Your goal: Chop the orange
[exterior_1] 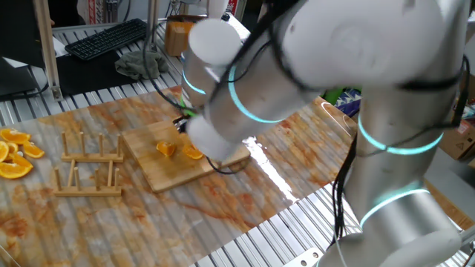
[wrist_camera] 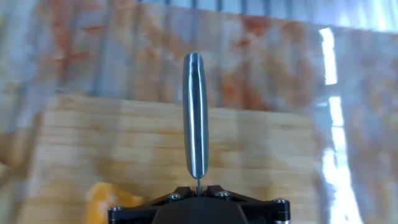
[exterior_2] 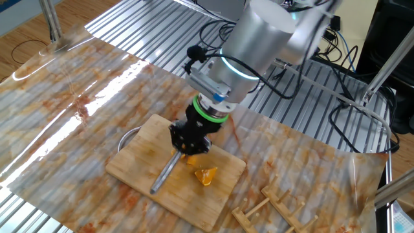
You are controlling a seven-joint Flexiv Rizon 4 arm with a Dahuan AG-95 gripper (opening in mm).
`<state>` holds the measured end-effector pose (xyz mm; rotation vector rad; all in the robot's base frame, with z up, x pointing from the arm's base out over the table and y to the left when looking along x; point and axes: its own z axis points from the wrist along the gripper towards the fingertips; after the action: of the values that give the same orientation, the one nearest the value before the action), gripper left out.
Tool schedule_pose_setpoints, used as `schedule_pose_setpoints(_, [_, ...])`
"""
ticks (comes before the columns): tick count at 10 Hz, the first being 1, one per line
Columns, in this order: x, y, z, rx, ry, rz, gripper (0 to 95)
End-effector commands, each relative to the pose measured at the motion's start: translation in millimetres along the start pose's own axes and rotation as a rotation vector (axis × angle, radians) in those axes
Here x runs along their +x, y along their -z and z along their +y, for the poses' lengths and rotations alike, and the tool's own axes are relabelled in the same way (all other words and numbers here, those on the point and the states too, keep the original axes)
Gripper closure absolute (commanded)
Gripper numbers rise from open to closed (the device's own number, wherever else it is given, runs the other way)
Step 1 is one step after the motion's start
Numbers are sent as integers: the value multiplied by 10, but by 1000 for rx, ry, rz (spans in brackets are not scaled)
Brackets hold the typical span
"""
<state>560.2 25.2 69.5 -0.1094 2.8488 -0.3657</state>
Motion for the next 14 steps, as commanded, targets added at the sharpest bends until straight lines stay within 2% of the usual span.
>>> schedule_pose_setpoints(1, [-70,-101,354,-305,-169,103,950])
schedule_pose_setpoints(9, [-93,-66,341,-287,-156,102,950])
schedule_pose_setpoints(10, [-104,-32,331,-281,-150,117,950])
schedule_pose_setpoints(11, [-131,25,307,-283,-151,119,950])
schedule_pose_setpoints(14, [-141,43,313,-270,-147,119,950])
